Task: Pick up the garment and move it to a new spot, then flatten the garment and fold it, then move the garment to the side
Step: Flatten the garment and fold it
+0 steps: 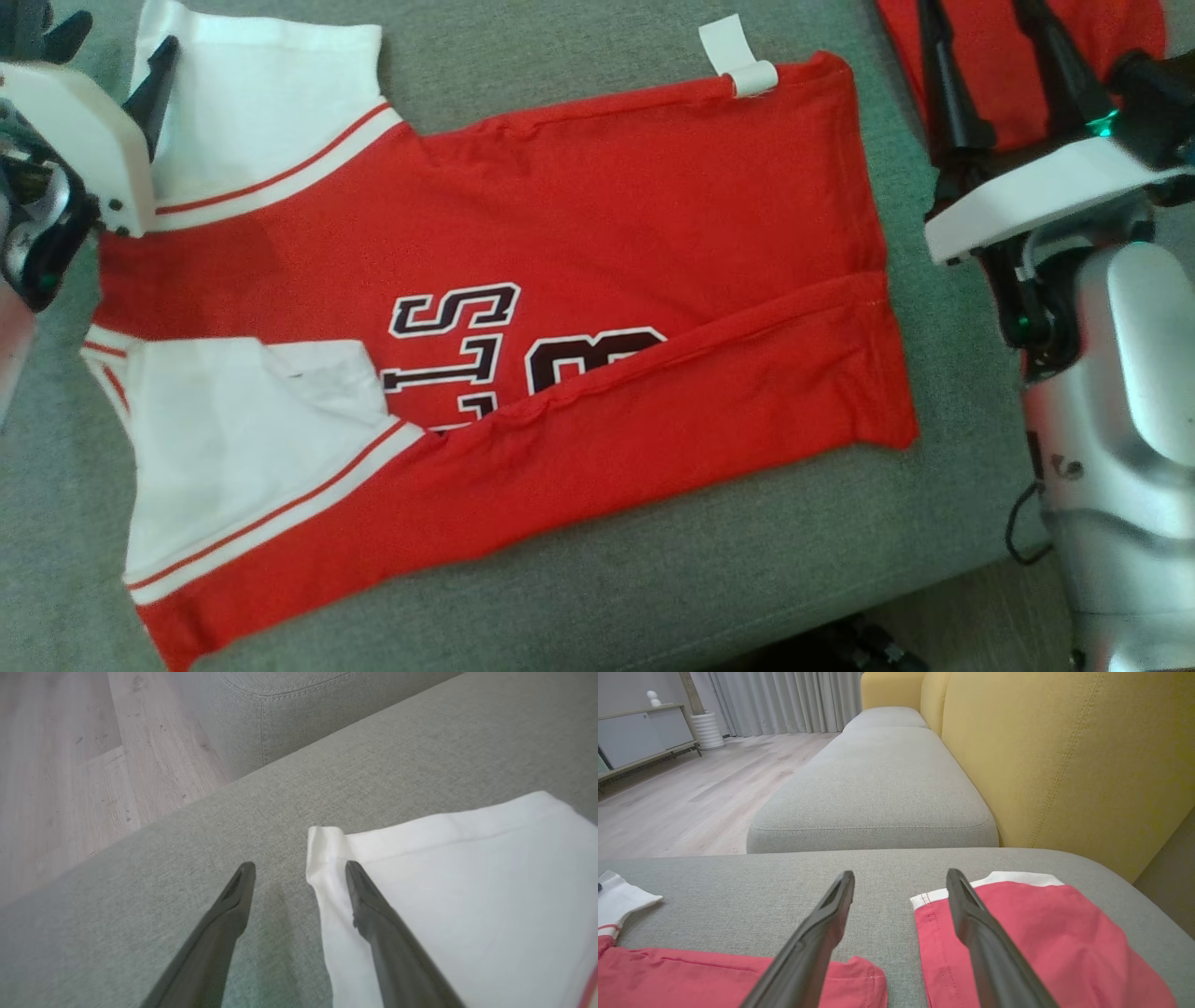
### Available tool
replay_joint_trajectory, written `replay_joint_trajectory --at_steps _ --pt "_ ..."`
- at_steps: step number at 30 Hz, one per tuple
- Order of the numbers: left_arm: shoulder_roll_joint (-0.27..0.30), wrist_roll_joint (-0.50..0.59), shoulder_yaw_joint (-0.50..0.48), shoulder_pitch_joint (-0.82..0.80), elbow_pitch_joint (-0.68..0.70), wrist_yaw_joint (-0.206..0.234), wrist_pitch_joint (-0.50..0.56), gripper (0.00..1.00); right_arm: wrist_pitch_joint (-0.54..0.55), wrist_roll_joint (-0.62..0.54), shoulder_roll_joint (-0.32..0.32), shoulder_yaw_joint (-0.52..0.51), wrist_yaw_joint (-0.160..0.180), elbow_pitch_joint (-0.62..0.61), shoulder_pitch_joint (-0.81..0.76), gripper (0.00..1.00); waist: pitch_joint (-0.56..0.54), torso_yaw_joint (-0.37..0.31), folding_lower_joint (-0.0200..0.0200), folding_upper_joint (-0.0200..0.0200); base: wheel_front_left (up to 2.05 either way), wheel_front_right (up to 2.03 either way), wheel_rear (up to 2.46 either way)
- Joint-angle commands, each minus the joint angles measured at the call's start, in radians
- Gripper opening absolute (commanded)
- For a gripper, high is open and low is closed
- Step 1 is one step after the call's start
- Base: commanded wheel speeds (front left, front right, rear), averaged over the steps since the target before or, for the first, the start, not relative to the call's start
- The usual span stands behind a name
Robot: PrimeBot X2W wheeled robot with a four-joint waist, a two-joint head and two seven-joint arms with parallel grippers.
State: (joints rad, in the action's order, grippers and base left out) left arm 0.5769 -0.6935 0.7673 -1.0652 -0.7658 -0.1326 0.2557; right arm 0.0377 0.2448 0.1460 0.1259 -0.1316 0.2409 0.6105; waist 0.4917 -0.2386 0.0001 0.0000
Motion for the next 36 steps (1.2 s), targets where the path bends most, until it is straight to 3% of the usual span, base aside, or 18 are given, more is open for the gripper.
replay_joint_trajectory --at_steps 1,10,11,12,13,17,22,30,36 --pt "0.052 -0.03 -0.022 -0.053 0.009 0.002 -0.001 1.0 -0.008 -0.002 -0.009 0.018 0.001 -0.026 0.031 1.0 0.007 -0.009 -0.0001 0.0 0.0 0.0 0.0" --pt "0.048 -0.157 0.083 -0.059 0.012 0.002 0.032 0.99 -0.017 -0.017 -0.014 0.0 0.001 0.017 0.045 1.0 0.011 -0.017 -0.0001 0.0 0.0 0.0 0.0" --pt "0.05 -0.174 0.098 -0.057 0.019 0.002 0.042 0.55 -0.016 -0.018 -0.013 -0.001 0.001 0.02 0.047 1.0 0.01 -0.016 -0.0001 0.0 0.0 0.0 0.0" --pt "0.054 -0.19 0.111 -0.057 0.025 0.002 0.049 0.04 -0.015 -0.019 -0.012 -0.001 0.001 0.023 0.049 1.0 0.009 -0.015 -0.0001 0.0 0.0 0.0 0.0" --pt "0.058 -0.202 0.123 -0.058 0.031 0.002 0.049 0.0 -0.014 -0.02 -0.011 -0.002 0.001 0.026 0.052 1.0 0.006 -0.013 -0.0001 0.0 0.0 0.0 0.0" --pt "0.06 -0.233 0.136 -0.063 0.025 0.002 0.025 0.0 -0.01 -0.023 -0.004 -0.001 0.001 0.031 0.06 1.0 -0.005 -0.001 -0.0001 0.0 0.0 0.0 0.0" --pt "0.025 -0.233 0.144 -0.079 0.004 0.002 -0.101 0.0 0.019 0.005 0.041 0.032 0.001 0.042 0.06 1.0 -0.04 0.044 -0.0001 0.0 0.0 0.0 0.0" --pt "-0.041 -0.216 0.165 -0.056 0.008 0.002 -0.3 0.0 0.062 0.062 0.111 0.04 0.001 0.101 0.06 1.0 -0.12 0.161 -0.0001 0.0 0.0 0.0 0.0" --pt "-0.06 -0.23 0.201 0.002 0.087 0.002 -0.37 0.0 0.125 0.162 0.149 0.016 0.001 0.195 0.046 1.0 -0.17 0.255 -0.0001 0.0 0.0 0.0 0.0"
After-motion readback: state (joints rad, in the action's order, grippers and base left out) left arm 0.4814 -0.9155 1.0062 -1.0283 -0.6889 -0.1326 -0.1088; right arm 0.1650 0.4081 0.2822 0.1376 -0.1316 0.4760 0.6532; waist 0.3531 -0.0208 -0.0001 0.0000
